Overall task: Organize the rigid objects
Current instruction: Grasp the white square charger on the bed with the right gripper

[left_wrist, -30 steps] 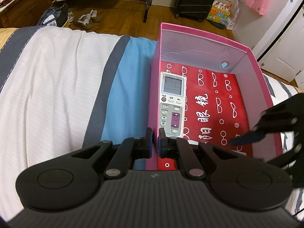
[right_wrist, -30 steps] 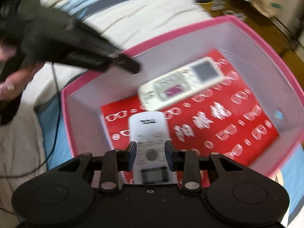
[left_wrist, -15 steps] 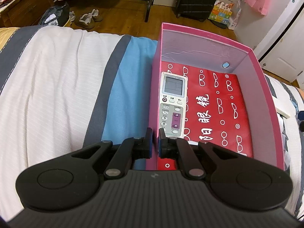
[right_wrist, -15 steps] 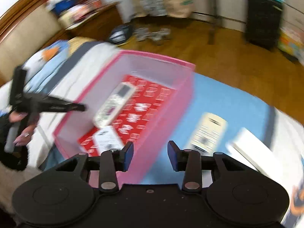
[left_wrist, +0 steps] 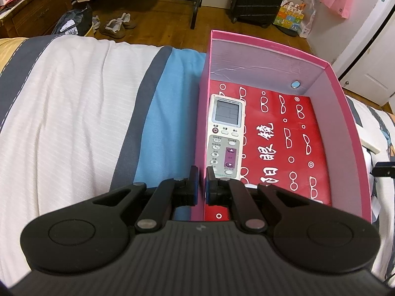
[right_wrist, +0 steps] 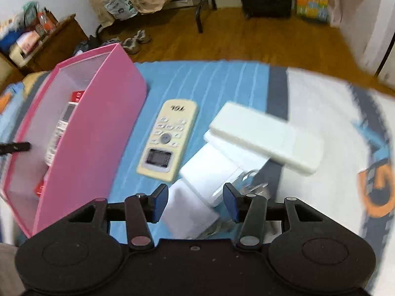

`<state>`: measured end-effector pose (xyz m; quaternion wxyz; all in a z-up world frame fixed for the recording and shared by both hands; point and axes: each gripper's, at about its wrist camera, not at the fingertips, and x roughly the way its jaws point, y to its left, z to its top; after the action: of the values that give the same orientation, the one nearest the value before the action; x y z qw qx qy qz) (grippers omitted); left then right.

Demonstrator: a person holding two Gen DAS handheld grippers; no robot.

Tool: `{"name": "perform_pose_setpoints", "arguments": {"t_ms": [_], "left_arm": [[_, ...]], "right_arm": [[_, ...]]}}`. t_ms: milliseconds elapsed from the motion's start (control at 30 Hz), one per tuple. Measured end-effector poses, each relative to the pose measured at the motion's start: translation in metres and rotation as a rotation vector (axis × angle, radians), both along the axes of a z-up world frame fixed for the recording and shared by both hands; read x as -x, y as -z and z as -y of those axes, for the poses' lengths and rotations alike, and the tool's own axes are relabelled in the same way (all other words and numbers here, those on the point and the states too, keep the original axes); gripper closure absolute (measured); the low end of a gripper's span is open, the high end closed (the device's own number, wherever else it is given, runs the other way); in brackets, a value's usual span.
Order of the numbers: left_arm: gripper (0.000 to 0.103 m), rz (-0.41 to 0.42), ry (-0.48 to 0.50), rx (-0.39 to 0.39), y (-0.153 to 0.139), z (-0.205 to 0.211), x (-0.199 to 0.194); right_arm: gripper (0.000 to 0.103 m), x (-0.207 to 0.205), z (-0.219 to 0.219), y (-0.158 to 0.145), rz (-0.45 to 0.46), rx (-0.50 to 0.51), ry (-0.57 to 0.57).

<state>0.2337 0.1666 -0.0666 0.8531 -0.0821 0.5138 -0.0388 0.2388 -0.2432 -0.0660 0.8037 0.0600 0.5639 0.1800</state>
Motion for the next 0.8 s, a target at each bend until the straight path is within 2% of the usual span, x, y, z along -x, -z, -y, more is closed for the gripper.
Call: {"name": "perform_pose_setpoints", "arguments": {"t_ms": [67,200,267,400,500,633,700,800], "left_arm": [[0.098,-0.001,0.001,0.008,0.0,-0.001,0.0],[0.098,-0.001,0.003,0.011,0.0,-0.002,0.0],[0.098,0.0,0.004,0.009,0.0,-0.002,0.0],[0.098,-0.001,0.003,0.01,0.0,-0.002,0.0],[0.098,0.0,0.004,0.01,0.0,-0.002,0.001],[0.098,-0.001,0.003,0.011,0.0,-0.002,0.0],[0.098,-0.001,0.002,0.011,0.0,-0.002,0.0],[0.098,-0.001,0.002,0.011,0.0,-0.003,0.0]], "right_arm": [[0.049,0.003,-0.008,-0.001,0.034,0.013,-0.081],[0.049,0.007,-0.032,0.003,0.067,0.135,-0.295],[0.047,0.008,-0.041,0.011,0.073,0.205,-0.361],[0.039,0.014,-0.046,0.02,0.057,0.208,-0.405],[0.04,0.019,-0.055,0.024,-0.019,0.165,-0.452],[0.041,0.027,-0.077,0.03,0.023,0.256,-0.497],[0.041,0.024,-0.084,0.034,0.026,0.261,-0.484],[0.041,0.02,-0.092,0.045,0.039,0.328,-0.472]]}}
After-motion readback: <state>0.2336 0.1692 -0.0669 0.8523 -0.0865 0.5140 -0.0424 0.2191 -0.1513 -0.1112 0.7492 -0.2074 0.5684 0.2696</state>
